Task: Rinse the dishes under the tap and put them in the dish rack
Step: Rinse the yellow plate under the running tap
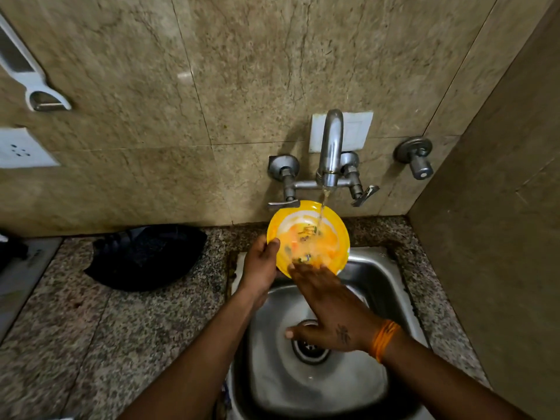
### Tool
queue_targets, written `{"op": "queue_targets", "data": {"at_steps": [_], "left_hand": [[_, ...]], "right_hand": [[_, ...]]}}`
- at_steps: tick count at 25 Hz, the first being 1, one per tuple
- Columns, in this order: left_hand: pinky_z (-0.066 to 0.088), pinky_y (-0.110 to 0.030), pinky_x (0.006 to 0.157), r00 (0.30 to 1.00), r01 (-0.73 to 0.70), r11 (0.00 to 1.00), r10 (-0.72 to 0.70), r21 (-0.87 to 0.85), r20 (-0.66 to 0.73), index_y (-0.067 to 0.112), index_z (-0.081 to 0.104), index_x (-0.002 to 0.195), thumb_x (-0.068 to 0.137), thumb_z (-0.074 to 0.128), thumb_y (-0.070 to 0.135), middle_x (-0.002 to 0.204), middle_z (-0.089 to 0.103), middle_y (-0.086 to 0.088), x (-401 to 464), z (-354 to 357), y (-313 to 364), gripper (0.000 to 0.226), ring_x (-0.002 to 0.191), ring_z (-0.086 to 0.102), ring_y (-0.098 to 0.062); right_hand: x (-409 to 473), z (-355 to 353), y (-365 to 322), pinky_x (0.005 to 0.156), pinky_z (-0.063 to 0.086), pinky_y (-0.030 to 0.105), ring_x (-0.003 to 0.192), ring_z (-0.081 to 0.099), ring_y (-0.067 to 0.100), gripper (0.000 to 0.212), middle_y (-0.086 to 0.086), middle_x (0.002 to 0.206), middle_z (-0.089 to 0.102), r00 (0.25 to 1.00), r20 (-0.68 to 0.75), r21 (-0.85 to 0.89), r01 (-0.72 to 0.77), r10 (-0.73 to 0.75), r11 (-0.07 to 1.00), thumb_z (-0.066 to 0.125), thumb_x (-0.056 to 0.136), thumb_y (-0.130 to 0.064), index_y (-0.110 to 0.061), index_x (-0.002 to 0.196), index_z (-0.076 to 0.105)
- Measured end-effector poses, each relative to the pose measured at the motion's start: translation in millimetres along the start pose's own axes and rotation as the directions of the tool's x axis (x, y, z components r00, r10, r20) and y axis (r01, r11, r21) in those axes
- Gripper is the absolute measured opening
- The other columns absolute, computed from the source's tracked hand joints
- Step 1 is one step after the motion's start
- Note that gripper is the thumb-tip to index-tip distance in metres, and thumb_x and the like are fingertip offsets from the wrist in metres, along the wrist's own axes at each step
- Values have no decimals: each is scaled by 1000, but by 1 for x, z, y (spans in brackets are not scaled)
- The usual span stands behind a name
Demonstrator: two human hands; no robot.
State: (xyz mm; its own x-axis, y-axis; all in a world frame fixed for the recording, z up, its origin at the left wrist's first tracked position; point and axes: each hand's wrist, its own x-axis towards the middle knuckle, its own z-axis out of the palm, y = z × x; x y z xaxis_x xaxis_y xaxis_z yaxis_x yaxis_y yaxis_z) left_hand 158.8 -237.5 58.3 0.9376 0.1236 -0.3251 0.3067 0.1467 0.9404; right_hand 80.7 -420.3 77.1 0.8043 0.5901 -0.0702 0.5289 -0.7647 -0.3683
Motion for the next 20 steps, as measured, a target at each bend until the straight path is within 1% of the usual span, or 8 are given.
{"op": "queue_targets", "data": {"at_steps": [4,6,9,12,14,17,18,20], "left_hand": [[61,-38,60,986,-75,991,57,-110,-157,26,65,95,103,53,21,101,74,-5,-14,11,-6,15,89,70,-26],[62,-39,67,977,-115,991,100,-68,-190,29,64,94,99,54,30,95,74,3,-18,16,-10,12,89,69,-29],[57,-61,86,969,-126,991,132,44,-211,13,62,104,98,54,37,107,70,-16,-21,14,-14,26,103,67,-41],[60,-62,79,972,-132,990,137,39,-192,21,64,94,99,55,31,100,72,-14,-23,-1,-24,15,96,70,-40],[63,-57,70,988,-56,998,57,9,-146,29,68,89,103,55,24,104,71,-16,-23,-10,-23,19,93,72,-36],[63,-45,64,997,63,996,-64,-59,-31,36,69,96,103,57,29,110,73,-8,-21,-13,-16,17,86,75,-20],[63,-47,68,993,117,981,-114,-157,28,34,66,106,102,59,32,115,74,-8,-22,-8,-12,9,88,76,-23],[63,-51,74,974,215,916,-174,-338,149,31,58,126,96,65,36,120,75,-7,-27,8,-10,32,99,76,-31]], "right_hand": [[-3,-11,35,128,-7,47,157,-10,33,100,17,168,-14,978,-96,-356,-207,185,911,52,96,-54,-8,161,-8],[1,-1,24,128,-6,45,157,-7,35,97,19,168,-9,966,-139,-290,-249,217,924,52,96,-50,-4,161,-2],[-5,36,-5,126,-2,37,158,-2,25,98,11,170,1,987,-134,-29,-96,92,995,56,92,-53,-7,163,6],[-20,31,19,127,3,39,159,7,25,95,10,171,8,994,-101,-178,13,-31,984,58,90,-44,-10,163,8],[-18,11,35,127,4,45,157,15,34,83,14,168,20,994,-92,-303,-92,67,948,62,91,-30,-8,161,22],[-3,-6,33,123,21,51,147,38,39,59,18,153,50,982,-187,-323,-83,23,943,62,83,0,-5,142,57],[5,-7,22,120,29,49,141,48,38,57,18,146,57,973,-232,-281,-72,5,957,58,81,4,-5,137,62],[23,-1,-7,105,50,43,122,65,36,53,18,130,68,950,-304,-201,-143,78,969,48,80,-2,-6,130,67]]}}
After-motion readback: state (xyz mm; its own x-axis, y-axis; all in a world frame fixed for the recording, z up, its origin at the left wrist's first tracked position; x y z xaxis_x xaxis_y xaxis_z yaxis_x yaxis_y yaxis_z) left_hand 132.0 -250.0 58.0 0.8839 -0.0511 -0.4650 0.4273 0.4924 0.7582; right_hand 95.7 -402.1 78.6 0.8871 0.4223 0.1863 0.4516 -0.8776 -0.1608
